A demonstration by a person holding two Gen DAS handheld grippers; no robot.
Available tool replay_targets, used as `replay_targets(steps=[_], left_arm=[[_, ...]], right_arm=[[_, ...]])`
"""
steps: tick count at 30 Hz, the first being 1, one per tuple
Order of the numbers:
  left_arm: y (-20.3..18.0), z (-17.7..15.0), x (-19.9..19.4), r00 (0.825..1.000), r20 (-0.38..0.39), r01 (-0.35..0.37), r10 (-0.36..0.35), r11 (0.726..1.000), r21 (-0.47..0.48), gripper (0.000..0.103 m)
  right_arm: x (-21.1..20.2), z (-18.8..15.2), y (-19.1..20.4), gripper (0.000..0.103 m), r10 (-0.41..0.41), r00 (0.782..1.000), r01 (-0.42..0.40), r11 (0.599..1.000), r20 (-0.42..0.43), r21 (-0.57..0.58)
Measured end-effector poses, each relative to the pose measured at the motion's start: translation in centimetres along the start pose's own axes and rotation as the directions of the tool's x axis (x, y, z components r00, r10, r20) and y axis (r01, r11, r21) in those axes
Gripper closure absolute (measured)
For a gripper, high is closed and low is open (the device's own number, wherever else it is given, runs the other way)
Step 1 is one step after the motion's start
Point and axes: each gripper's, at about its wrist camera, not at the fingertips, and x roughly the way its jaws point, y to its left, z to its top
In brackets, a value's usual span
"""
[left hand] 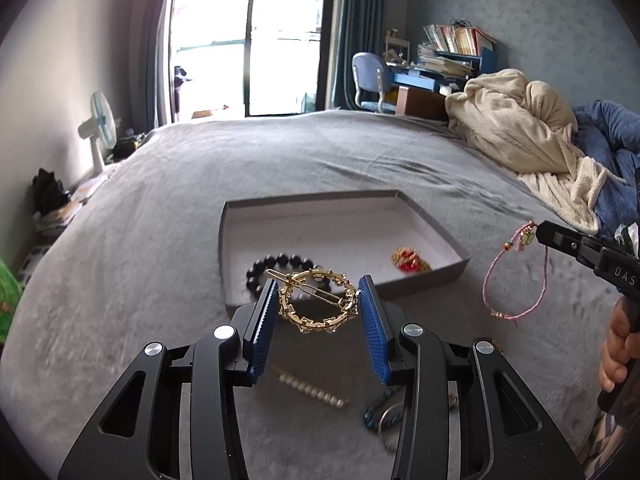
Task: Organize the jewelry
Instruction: 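Lower the clip and pink bracelet into the tray and open both tools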
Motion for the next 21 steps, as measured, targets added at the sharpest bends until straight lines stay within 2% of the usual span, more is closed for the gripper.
replay_targets(steps=[11,21], left_arm=[[0.4,3.4,3.3,0.999,-0.016,0.037,-0.037,0.999,-0.007,0.061],[1.9,7.0,9.7,0.995,-0.086,0.048,-0.046,0.999,0.017,0.061]], right_arm=[[2.4,4.8,0.9,0.098,0.036,0.999,-0.034,0.998,0.033,-0.056],[9.2,7.8,0.8,0.098,0.046,0.999,-0.046,0.996,-0.01,-0.072]])
